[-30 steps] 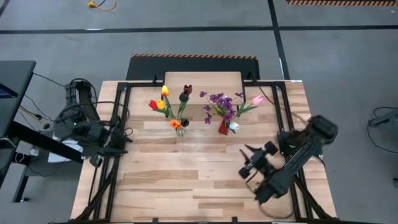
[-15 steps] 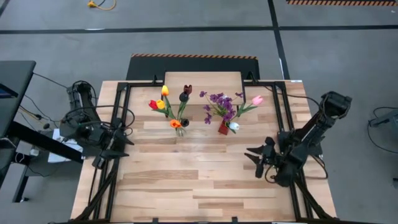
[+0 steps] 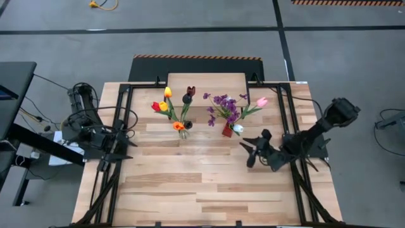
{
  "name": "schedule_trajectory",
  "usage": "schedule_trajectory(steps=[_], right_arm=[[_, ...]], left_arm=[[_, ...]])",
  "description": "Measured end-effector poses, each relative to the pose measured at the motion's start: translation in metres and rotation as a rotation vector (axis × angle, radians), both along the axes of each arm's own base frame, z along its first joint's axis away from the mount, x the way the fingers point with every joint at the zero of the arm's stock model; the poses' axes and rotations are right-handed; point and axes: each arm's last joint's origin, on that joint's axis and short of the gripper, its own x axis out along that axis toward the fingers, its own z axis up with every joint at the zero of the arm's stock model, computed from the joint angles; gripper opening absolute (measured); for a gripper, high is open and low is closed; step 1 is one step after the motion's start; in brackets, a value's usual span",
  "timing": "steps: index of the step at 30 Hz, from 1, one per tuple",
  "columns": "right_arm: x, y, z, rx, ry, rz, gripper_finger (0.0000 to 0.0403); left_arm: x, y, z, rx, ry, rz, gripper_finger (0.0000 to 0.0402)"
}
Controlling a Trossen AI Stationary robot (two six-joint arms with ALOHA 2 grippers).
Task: Pick and place flowers into a vace then onto a shelf
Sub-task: Put the red flower vase with the flowers on the shelf
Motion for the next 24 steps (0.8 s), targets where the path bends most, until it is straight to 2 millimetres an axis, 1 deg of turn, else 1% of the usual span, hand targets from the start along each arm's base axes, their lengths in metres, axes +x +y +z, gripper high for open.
schedule_trajectory(steps=[5, 8, 12, 15, 21, 24], right_arm=[[0.011, -0.016, -0.002, -0.014, 0.0, -0.103, 0.0107], [0.017, -0.02, -0.001, 0.022, 0.013, -0.091, 0.0107], [0.023, -0.026, 0.0, -0.005, 0.055, -0.066, 0.0114], [0.028, -0.032, 0.002, -0.031, 0.081, -0.06, 0.0141], [0.034, -0.049, 0.002, -0.034, 0.107, -0.108, 0.023], [0.035, -0.055, 0.002, -0.034, 0.118, -0.118, 0.0264]], left_arm=[[0.001, 0.001, -0.001, 0.004, 0.001, 0.011, 0.0184], [0.001, 0.001, -0.001, 0.005, 0.001, 0.013, 0.0184], [0.001, 0.001, -0.001, 0.016, -0.002, 0.02, 0.0184], [0.001, 0.001, -0.001, 0.023, -0.004, 0.037, 0.0184], [0.002, 0.003, -0.001, 0.027, -0.003, 0.08, 0.0184], [0.002, 0.003, -0.001, 0.03, -0.003, 0.083, 0.0184]])
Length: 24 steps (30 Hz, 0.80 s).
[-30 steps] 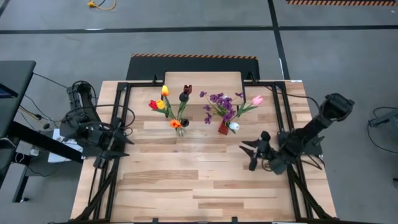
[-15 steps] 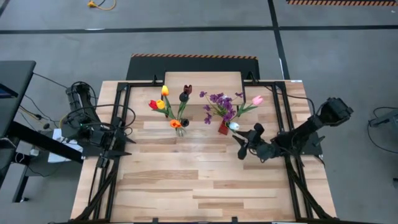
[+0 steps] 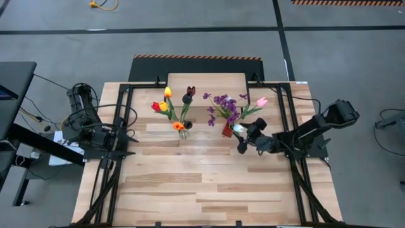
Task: Pick and place flowers into a vace then onto a shelf
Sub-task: Put the red flower vase with the flowers on the shelf
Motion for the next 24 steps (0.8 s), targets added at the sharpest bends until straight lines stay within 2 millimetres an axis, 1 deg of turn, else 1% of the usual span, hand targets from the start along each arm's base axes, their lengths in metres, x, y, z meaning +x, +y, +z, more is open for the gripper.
schedule_trajectory(steps=[3, 7, 15, 24], right_arm=[[0.001, -0.005, 0.0, 0.0, 0.009, -0.003, 0.0283], [0.002, -0.009, 0.0, -0.012, 0.014, -0.015, 0.0293], [0.006, -0.01, 0.004, -0.022, 0.008, 0.057, 0.0295], [0.019, -0.019, 0.013, -0.032, 0.024, 0.097, 0.0295]], left_arm=[[0.0, 0.0, 0.0, 0.0, 0.001, 0.014, 0.0184], [0.0, 0.0, 0.0, -0.001, 0.001, 0.014, 0.0184], [0.0, 0.0, 0.0, -0.016, 0.001, 0.014, 0.0184], [0.0, 0.0, 0.0, -0.023, 0.002, 0.013, 0.0184]])
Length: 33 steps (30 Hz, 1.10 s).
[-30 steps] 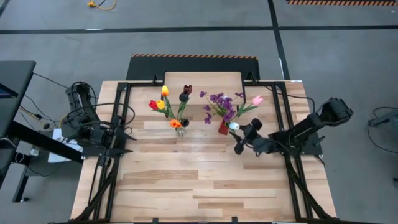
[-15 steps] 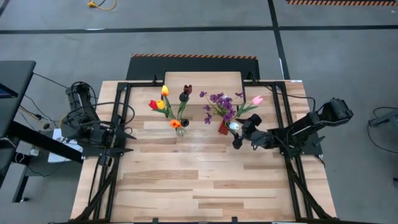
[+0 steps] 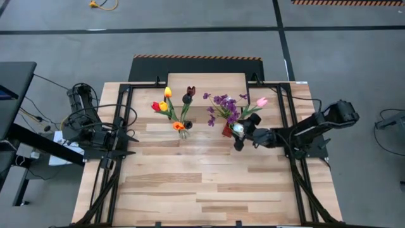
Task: Pick and place flowers into a vace then onto a shelf
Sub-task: Put the red flower vase with the flowers on the shelf
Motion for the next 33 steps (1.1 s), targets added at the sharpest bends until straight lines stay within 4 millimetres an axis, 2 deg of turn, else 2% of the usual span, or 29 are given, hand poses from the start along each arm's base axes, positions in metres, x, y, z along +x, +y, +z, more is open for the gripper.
schedule_trajectory(steps=[14, 33], right_arm=[[0.002, -0.014, 0.0, 0.04, 0.002, 0.017, 0.0295], [0.007, -0.016, 0.005, 0.007, 0.002, 0.043, 0.0295]], left_arm=[[0.0, 0.0, 0.0, -0.016, 0.003, -0.007, 0.0184], [0.0, 0.0, 0.0, -0.024, 0.007, -0.008, 0.0184]])
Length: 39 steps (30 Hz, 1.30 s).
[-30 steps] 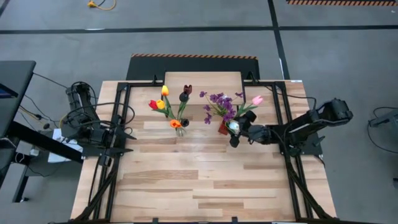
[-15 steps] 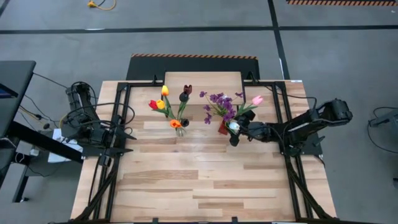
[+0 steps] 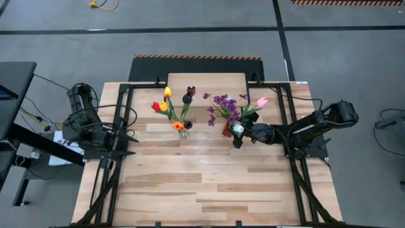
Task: Pick and place flowers into a vace then onto a shelf
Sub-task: Put the red flower vase with the flowers on the shelf
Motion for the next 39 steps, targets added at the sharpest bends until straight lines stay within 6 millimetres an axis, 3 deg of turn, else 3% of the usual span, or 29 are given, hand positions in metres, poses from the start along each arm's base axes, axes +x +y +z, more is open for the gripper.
schedule_trajectory(steps=[19, 39], right_arm=[[0.0, 0.0, 0.0, 0.0, 0.0, -0.001, 0.0253], [0.0, 0.0, 0.0001, 0.0, -0.001, -0.002, 0.0162]], left_arm=[[0.0, 0.0, -0.0002, 0.002, 0.001, 0.0, 0.0184], [0.0001, -0.0001, -0.0018, 0.016, 0.011, 0.0, 0.0184]])
